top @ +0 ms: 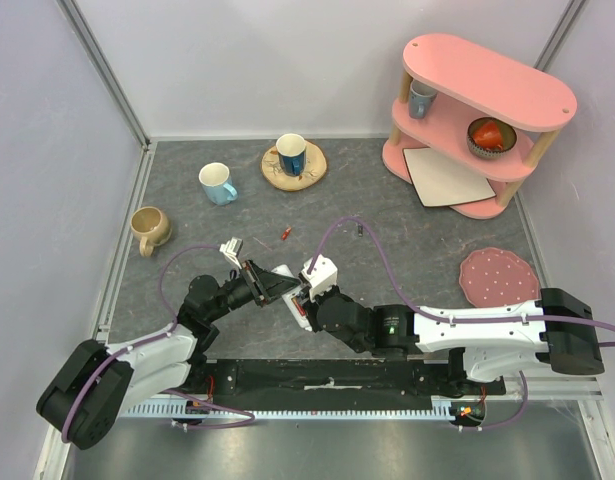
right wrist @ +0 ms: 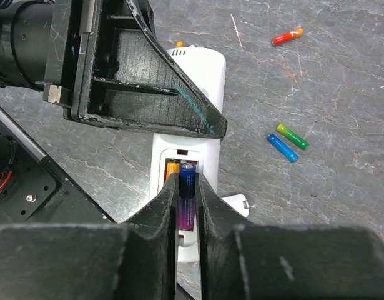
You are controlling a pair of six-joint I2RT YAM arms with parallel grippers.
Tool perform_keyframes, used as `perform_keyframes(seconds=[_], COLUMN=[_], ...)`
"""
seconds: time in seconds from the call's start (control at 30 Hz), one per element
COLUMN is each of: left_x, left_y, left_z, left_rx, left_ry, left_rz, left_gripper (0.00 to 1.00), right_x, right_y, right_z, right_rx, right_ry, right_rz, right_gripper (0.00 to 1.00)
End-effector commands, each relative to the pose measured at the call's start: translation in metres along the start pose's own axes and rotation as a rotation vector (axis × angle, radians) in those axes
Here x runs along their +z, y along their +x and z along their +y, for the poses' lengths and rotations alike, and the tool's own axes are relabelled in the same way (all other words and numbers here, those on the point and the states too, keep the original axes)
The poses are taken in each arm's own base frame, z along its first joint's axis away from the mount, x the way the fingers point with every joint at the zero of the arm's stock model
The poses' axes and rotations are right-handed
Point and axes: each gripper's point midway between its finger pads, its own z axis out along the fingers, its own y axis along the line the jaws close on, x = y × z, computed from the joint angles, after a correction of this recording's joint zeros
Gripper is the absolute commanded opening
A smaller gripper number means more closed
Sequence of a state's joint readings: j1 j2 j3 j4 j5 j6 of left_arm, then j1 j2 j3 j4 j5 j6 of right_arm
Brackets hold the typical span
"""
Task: Load the batteries into the remote control
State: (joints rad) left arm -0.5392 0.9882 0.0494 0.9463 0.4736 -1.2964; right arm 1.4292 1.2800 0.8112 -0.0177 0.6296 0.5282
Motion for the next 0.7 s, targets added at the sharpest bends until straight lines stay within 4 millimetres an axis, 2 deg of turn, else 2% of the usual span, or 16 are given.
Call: perform_keyframes(seconds=[0.0, 0.4, 0.67], left_x=[0.004, 0.001, 0.0], left_y=[-0.018, -0.016, -0.014], left_z=[-0.038, -0.034, -0.032], left_rx=[0.076, 0.078, 0.085], left_ry=[0.123, 0.112, 0.108], left_rz=[-0.064, -0.063, -0.058], left_gripper=[0.02, 0.02, 0.02], right_x=[-0.003, -0.002, -0.009], right_y=[0.002, -0.009, -0.033], right_z=[-0.002, 0.001, -0.001], right_rx=[-0.001, 0.008, 0.046], right_ry=[0.021, 0.03, 0.047], right_rz=[0.028, 0.019, -0.034], right_gripper=[0.2, 0.31, 0.5])
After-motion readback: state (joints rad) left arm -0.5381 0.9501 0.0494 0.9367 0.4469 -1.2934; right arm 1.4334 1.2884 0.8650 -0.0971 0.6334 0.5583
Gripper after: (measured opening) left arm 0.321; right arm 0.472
